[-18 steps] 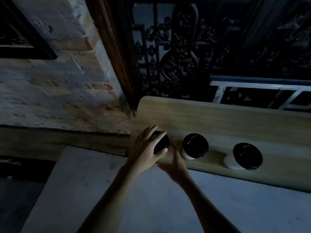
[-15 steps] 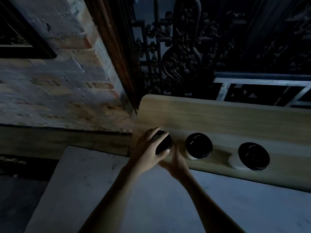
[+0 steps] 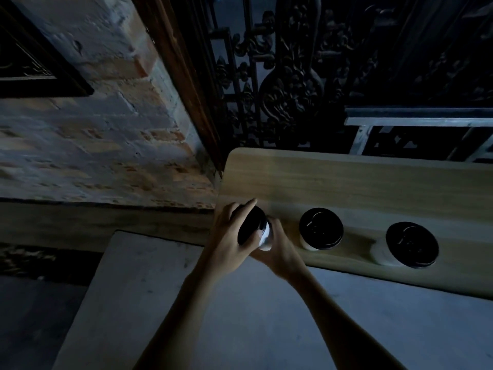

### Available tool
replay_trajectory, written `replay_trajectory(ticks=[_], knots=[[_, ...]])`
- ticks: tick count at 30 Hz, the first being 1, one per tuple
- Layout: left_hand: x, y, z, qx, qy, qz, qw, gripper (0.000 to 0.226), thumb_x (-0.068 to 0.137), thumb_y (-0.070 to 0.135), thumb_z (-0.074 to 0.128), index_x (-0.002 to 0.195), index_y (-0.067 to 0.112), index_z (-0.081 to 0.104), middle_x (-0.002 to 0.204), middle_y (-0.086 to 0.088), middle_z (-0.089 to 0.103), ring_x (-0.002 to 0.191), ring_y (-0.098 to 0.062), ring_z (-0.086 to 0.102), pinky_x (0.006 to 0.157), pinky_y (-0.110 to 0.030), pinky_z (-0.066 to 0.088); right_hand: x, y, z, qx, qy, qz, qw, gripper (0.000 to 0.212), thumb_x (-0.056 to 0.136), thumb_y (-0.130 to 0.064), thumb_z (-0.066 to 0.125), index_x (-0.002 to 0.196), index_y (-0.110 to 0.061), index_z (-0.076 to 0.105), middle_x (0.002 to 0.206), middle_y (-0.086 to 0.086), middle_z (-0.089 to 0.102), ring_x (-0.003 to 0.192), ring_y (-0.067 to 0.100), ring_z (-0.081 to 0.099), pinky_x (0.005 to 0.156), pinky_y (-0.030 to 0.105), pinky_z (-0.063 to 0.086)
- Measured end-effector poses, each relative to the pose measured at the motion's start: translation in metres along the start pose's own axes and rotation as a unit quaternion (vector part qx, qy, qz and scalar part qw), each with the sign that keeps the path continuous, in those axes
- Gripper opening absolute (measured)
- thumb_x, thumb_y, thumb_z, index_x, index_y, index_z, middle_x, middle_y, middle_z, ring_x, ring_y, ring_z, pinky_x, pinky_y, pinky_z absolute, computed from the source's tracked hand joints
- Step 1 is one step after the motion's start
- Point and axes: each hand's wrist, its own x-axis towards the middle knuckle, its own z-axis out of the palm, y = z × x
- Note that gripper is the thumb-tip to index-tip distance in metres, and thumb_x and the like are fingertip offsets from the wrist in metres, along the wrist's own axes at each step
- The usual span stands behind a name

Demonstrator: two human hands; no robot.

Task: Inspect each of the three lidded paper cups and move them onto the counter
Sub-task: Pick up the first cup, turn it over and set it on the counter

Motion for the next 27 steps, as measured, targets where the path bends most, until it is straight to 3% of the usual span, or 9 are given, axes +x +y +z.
replay_trajectory(ticks=[3,4,8,12,14,18,23,27], knots=[[-0.017,0.011,-0.016,-0.048,0.004,-0.003,0.999,0.069,0.093,0.056,0.043,0.159,0.035,0.037,0.147,0.003,0.042,0.135,0.0,0.041,0.102,0.001,0.029,-0.019,-0.017,-0.01,-0.012,-0.019,-0.03,0.999,0.083,0.063,-0.055,0.08,0.134,-0.026,0.049,0.124,-0.003,0.059,0.113,0.023,0.062,0.091,0.055,0.055],[-0.024,0.015,-0.023,-0.065,0.006,-0.005,0.998,0.067,0.094,0.057,0.042,0.158,0.038,0.038,0.147,0.005,0.042,0.131,0.007,0.041,0.098,0.006,0.026,-0.028,-0.026,-0.016,-0.025,-0.02,-0.047,0.998,0.083,0.063,-0.055,0.078,0.134,-0.023,0.051,0.122,-0.004,0.058,0.11,0.02,0.06,0.089,0.053,0.055],[-0.054,0.033,-0.045,-0.13,0.013,-0.007,0.991,0.048,0.094,0.062,0.04,0.141,0.052,0.045,0.148,0.012,0.048,0.132,0.022,0.039,0.102,0.002,0.027,-0.068,-0.06,-0.041,-0.072,-0.019,-0.097,0.993,0.088,0.067,-0.058,0.076,0.143,-0.025,0.05,0.119,-0.009,0.055,0.104,0.017,0.061,0.083,0.047,0.057],[-0.09,0.06,-0.059,-0.218,0.007,-0.032,0.975,0.051,0.09,0.063,0.038,0.134,0.042,0.052,0.145,0.017,0.053,0.127,0.021,0.045,0.097,0.001,0.032,-0.113,-0.094,-0.065,-0.138,-0.016,-0.137,0.981,0.089,0.068,-0.068,0.073,0.145,-0.028,0.052,0.116,-0.008,0.059,0.093,0.023,0.067,0.074,0.042,0.057],[-0.11,0.07,-0.063,-0.261,0.016,-0.037,0.964,0.053,0.089,0.061,0.037,0.131,0.036,0.055,0.138,0.011,0.06,0.12,0.015,0.053,0.096,-0.007,0.039,-0.137,-0.11,-0.074,-0.164,-0.005,-0.148,0.975,0.088,0.069,-0.071,0.071,0.145,-0.03,0.053,0.116,-0.007,0.064,0.09,0.022,0.068,0.073,0.035,0.055],[-0.142,0.091,-0.062,-0.321,0.052,-0.042,0.945,0.045,0.088,0.063,0.04,0.12,0.041,0.062,0.124,0.008,0.068,0.116,-0.015,0.065,0.096,-0.043,0.051,-0.182,-0.134,-0.087,-0.165,-0.002,-0.153,0.974,0.087,0.073,-0.073,0.069,0.147,-0.032,0.052,0.116,-0.008,0.066,0.088,0.024,0.069,0.072,0.037,0.055],[-0.174,0.127,-0.069,-0.325,0.065,-0.016,0.943,0.045,0.093,0.059,0.037,0.125,0.048,0.067,0.13,0.015,0.071,0.128,-0.013,0.063,0.112,-0.046,0.047,-0.229,-0.15,-0.1,-0.171,0.026,-0.16,0.972,0.087,0.074,-0.076,0.065,0.148,-0.033,0.052,0.114,-0.008,0.068,0.089,0.023,0.07,0.071,0.04,0.056],[-0.189,0.144,-0.072,-0.338,0.058,-0.006,0.939,0.048,0.091,0.06,0.037,0.119,0.041,0.071,0.12,0.004,0.075,0.112,-0.021,0.071,0.103,-0.054,0.053,-0.255,-0.16,-0.108,-0.178,0.045,-0.176,0.967,0.086,0.074,-0.075,0.065,0.149,-0.034,0.052,0.114,-0.007,0.07,0.088,0.025,0.071,0.07,0.041,0.057]])
